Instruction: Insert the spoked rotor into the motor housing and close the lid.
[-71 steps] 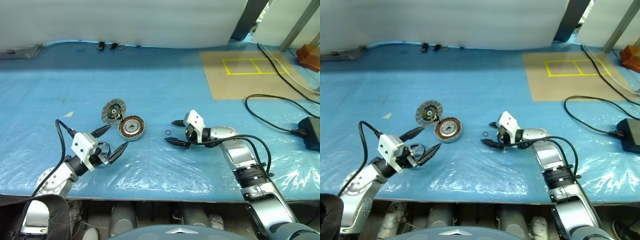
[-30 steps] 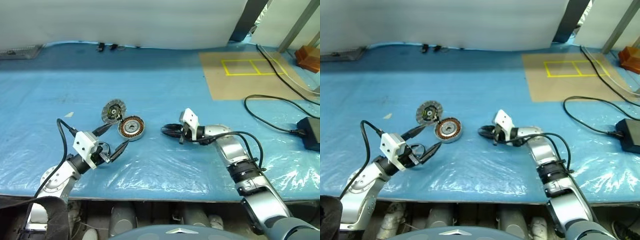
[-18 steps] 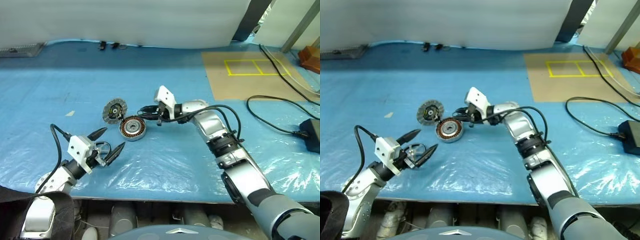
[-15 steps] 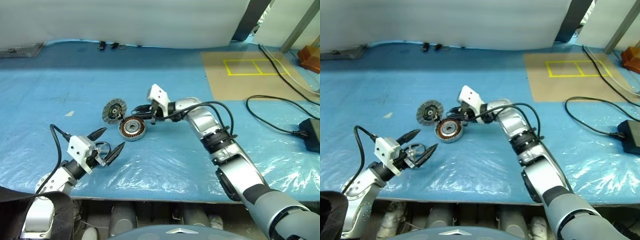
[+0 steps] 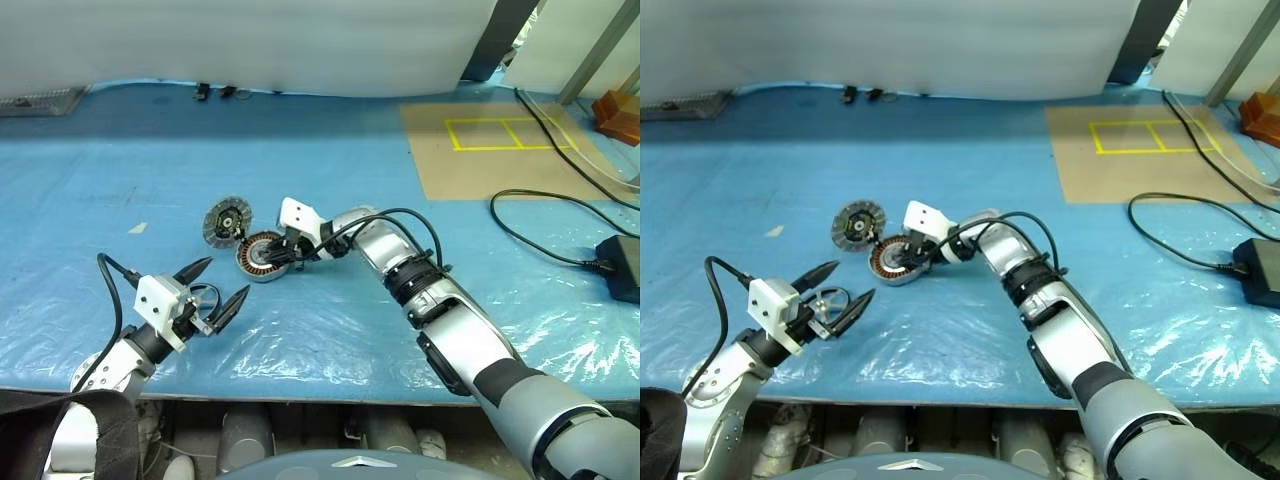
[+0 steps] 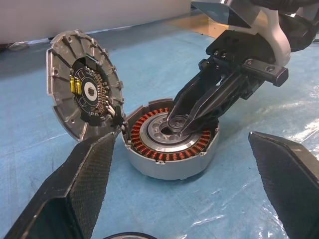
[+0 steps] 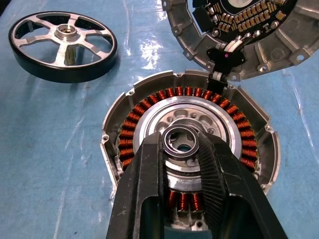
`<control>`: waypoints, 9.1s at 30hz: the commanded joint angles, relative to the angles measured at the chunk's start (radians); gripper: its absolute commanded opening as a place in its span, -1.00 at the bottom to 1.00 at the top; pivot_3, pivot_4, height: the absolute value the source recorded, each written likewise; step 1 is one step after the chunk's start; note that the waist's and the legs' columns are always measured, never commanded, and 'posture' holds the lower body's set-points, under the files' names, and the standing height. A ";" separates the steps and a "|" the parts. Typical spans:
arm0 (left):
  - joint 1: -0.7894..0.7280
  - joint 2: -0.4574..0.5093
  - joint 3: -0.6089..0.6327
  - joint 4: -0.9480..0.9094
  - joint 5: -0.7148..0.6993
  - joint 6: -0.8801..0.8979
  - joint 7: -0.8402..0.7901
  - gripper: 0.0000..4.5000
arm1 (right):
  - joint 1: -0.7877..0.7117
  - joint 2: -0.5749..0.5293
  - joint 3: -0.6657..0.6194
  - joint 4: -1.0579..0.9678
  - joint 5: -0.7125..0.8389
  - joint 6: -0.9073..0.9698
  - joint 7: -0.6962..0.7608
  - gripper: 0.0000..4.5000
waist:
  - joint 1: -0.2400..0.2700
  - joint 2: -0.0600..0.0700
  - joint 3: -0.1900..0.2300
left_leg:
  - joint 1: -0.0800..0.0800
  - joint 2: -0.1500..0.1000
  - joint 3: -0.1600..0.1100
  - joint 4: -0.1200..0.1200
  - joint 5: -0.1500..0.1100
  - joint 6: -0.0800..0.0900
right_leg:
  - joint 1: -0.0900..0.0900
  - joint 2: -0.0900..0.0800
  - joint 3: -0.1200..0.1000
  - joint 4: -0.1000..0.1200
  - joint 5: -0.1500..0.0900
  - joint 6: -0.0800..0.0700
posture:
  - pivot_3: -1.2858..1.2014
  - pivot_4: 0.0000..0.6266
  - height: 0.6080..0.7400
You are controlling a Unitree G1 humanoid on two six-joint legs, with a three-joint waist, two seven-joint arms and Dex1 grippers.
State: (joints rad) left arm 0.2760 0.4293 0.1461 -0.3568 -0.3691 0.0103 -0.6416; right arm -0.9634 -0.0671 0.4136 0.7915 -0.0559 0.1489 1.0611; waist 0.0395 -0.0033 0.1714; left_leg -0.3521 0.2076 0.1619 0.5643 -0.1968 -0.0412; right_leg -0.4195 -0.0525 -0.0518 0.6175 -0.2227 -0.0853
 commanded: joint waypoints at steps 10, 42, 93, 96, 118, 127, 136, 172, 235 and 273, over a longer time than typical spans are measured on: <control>-0.011 0.004 -0.002 -0.048 -0.003 0.013 0.011 1.00 | -0.035 0.029 -0.018 0.053 -0.028 -0.039 -0.009 -0.73 | 0.001 0.000 0.000 | 0.000 0.000 0.000 0.000 0.000 0.000 | 0.000 0.000 0.000 0.001 0.000 0.000 | 0.03 -0.52 1.00; -0.065 0.009 -0.016 -0.028 -0.005 0.035 -0.004 1.00 | -0.033 0.033 -0.049 0.038 -0.034 -0.014 0.019 -0.73 | 0.001 0.000 0.000 | -0.001 0.000 0.000 0.001 0.000 0.000 | -0.001 0.000 0.000 0.002 0.000 0.000 | 0.03 -0.52 1.00; -0.068 0.010 -0.018 -0.019 -0.003 0.038 -0.013 1.00 | -0.017 0.046 -0.063 0.059 -0.027 -0.013 -0.002 -0.27 | 0.001 0.000 0.000 | -0.001 0.000 0.000 0.001 0.000 0.000 | -0.001 0.000 0.000 0.002 0.000 0.000 | 0.03 -0.52 1.00; -0.068 0.009 -0.016 -0.018 -0.004 0.037 -0.012 1.00 | -0.013 0.066 -0.104 0.056 0.018 0.005 -0.004 0.20 | 0.001 0.000 0.000 | 0.000 0.000 0.000 0.001 0.000 0.000 | -0.001 0.000 0.000 0.002 0.000 0.000 | 0.03 -0.52 1.00; -0.097 0.015 -0.033 0.004 0.005 0.037 -0.036 1.00 | 0.040 0.099 -0.114 0.008 0.020 0.020 -0.091 -0.99 | 0.000 0.000 0.000 | -0.001 0.000 0.000 0.001 0.000 0.000 | -0.001 0.000 0.000 0.002 0.000 0.000 | 0.03 -0.52 1.00; -0.093 0.018 -0.018 0.000 0.008 0.030 -0.028 1.00 | 0.043 0.095 -0.052 0.062 -0.049 -0.034 -0.109 -0.99 | 0.000 0.000 0.000 | 0.000 0.000 0.001 0.001 0.000 0.000 | -0.001 0.000 0.000 0.003 0.000 0.000 | 0.03 -0.52 1.00; -0.102 0.022 -0.008 0.006 0.011 0.030 -0.027 1.00 | 0.061 0.069 -0.030 0.046 -0.047 -0.018 -0.040 -0.99 | 0.001 0.000 0.000 | 0.001 0.000 0.001 0.001 0.000 0.000 | 0.000 0.000 0.001 0.003 0.000 0.000 | 0.03 -0.52 1.00; -0.007 0.161 0.150 -0.014 -0.109 0.197 -0.071 1.00 | 0.090 -0.032 -0.147 -0.229 0.123 -0.006 0.111 -0.99 | 0.002 0.000 0.001 | -0.001 0.000 0.001 0.001 0.000 0.000 | -0.002 0.000 0.000 0.002 0.000 0.000 | 0.03 -0.52 1.00; -0.202 0.604 0.003 0.152 0.101 0.290 -0.434 0.30 | 0.250 -0.232 -0.159 -0.511 0.220 0.180 0.104 -1.00 | 0.004 -0.002 0.001 | -0.001 -0.001 0.001 0.001 0.002 -0.004 | -0.002 0.000 0.001 0.001 0.000 0.000 | 0.03 -0.52 1.00; -0.206 0.559 -0.044 0.190 0.139 0.196 -0.484 -0.43 | 0.262 -0.229 -0.161 -0.524 0.243 0.192 0.072 -1.00 | 0.006 -0.001 0.000 | 0.001 -0.001 0.001 0.001 0.002 -0.004 | -0.001 0.000 0.001 0.003 0.000 0.000 | 0.03 -0.52 1.00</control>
State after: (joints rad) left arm 0.0639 1.0009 0.0855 -0.1385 -0.2030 0.1881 -1.1338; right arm -0.6983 -0.2960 0.2670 0.3205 0.1610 0.3397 1.1326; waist 0.0457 -0.0039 0.1718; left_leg -0.3515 0.2067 0.1628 0.5657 -0.1944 -0.0451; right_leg -0.4201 -0.0529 -0.0509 0.6204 -0.2227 -0.0856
